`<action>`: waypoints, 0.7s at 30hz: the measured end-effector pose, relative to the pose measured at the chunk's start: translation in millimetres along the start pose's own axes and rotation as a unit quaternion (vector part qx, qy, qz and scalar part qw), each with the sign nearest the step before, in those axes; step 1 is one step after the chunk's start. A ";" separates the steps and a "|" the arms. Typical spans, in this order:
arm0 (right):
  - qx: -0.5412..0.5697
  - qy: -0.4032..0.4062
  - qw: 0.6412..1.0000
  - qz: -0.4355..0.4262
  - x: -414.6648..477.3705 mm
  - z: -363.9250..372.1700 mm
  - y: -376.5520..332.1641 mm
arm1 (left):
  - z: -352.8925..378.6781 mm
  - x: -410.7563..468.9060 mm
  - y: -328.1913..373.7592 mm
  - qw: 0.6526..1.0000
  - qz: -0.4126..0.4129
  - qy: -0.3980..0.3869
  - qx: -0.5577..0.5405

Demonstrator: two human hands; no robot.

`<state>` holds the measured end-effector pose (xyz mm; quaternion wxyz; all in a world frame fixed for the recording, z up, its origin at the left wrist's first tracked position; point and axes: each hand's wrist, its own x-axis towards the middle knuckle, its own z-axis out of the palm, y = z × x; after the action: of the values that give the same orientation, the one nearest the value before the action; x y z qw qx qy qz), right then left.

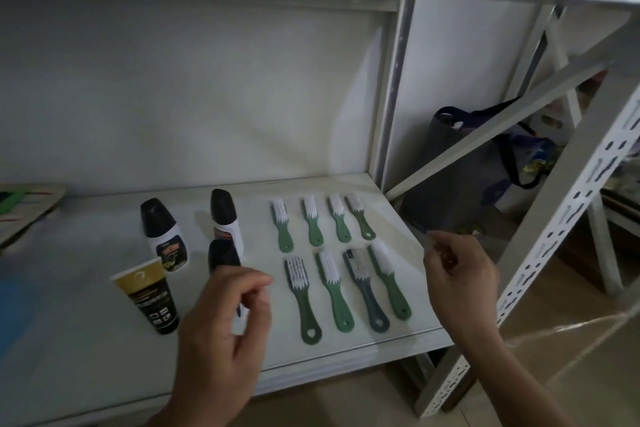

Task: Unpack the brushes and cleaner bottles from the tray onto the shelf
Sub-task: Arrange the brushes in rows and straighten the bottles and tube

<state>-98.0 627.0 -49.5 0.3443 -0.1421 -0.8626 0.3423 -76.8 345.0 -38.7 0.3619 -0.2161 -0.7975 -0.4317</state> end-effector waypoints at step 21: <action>0.090 -0.422 0.902 0.007 -78.3 152.8 -117.9 | -108.7 -13.0 -147.7 0.880 -0.419 -0.225 0.000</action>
<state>-148.2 428.6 -88.0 -0.0425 0.0415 -0.8916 0.4489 -123.0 173.9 -87.5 -0.0418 0.0477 -0.8735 -0.4827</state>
